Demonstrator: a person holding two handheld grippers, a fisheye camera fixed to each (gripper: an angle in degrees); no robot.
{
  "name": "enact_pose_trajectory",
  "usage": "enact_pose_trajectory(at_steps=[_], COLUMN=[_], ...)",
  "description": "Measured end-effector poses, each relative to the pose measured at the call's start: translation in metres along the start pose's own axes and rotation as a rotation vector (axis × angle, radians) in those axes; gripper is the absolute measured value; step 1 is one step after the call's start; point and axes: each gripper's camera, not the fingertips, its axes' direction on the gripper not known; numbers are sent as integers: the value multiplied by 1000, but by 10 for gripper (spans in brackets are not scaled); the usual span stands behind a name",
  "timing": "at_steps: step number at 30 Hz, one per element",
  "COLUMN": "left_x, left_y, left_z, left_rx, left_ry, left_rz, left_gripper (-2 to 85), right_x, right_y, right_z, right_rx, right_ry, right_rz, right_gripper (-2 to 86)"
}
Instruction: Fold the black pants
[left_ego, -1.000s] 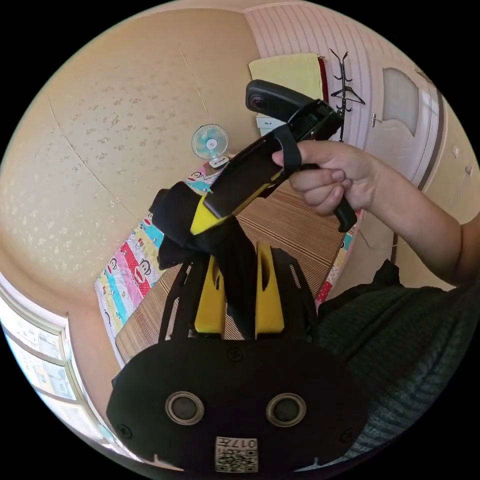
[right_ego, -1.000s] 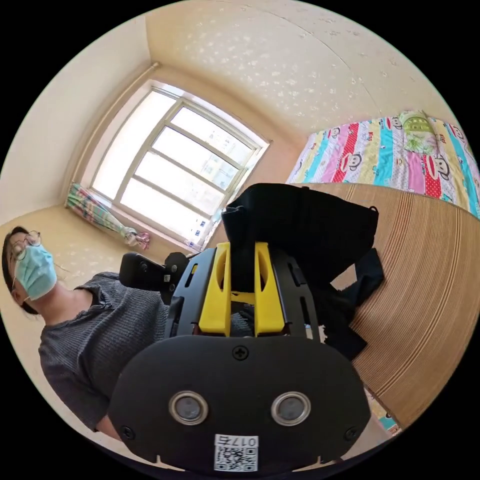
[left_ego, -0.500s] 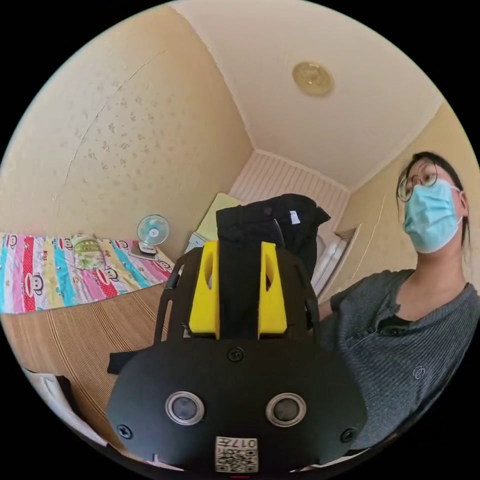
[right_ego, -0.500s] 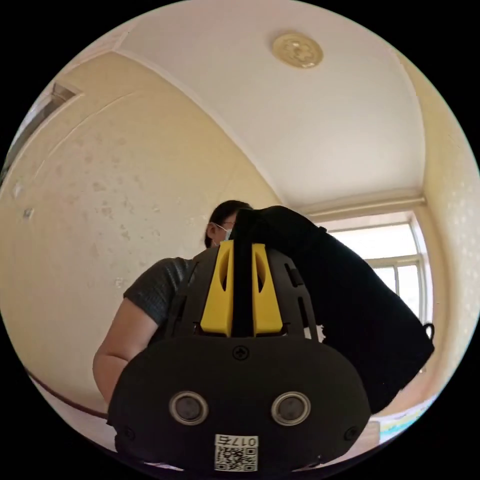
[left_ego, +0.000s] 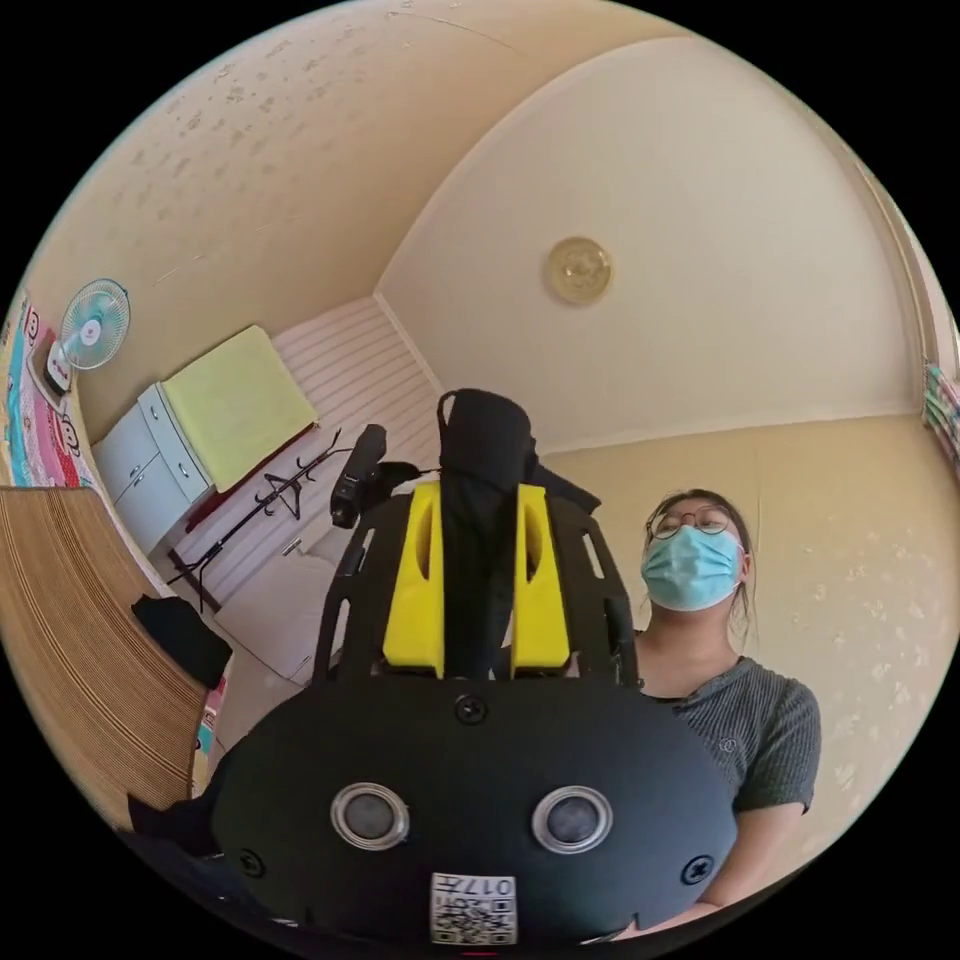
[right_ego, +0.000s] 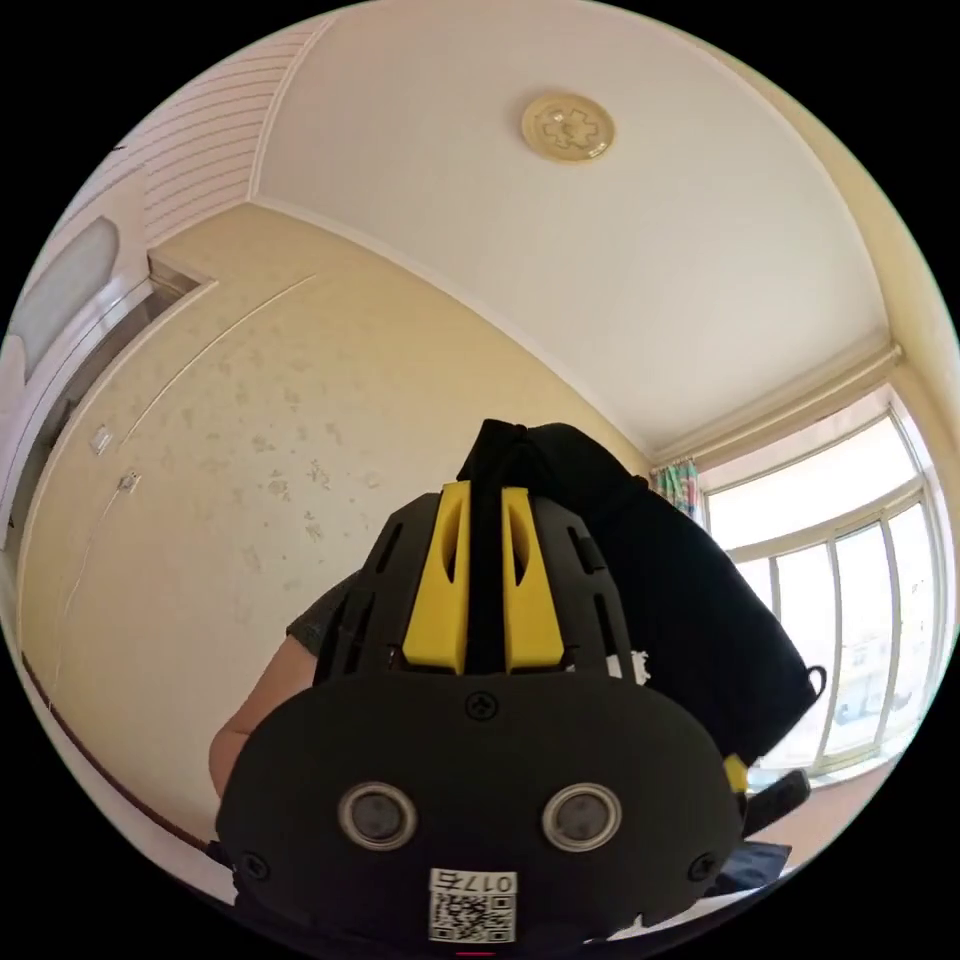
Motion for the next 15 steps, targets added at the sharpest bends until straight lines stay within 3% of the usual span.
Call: enact_pose_trajectory(at_steps=[1,3,4,6,8,9,12,15], left_x=[15,49,80,129,184,193,217,233], left_y=[-8,-20,-26,-30,-25,-21,-6,-2], left_z=[-4,-12,-19,-23,5,15,56,80], left_rx=[16,45,75,98,39,33,28,52], left_ry=[26,37,-47,-254,-571,-643,-739,-772], left_rz=[36,125,199,309,471,504,599,629], left_gripper=[47,35,28,17,8,6,1,0], right_x=[-4,-27,-37,-82,-98,-98,-93,-101], right_y=[-2,-14,-16,-24,-23,-17,6,30], right_z=[-1,-8,-9,0,13,20,31,30], right_rx=[-15,-52,-54,-119,-210,-266,-350,-272], right_ry=[45,331,431,885,1165,1262,1350,1289], right_rz=[19,142,159,206,254,299,354,318], right_gripper=[20,27,28,34,39,43,53,58])
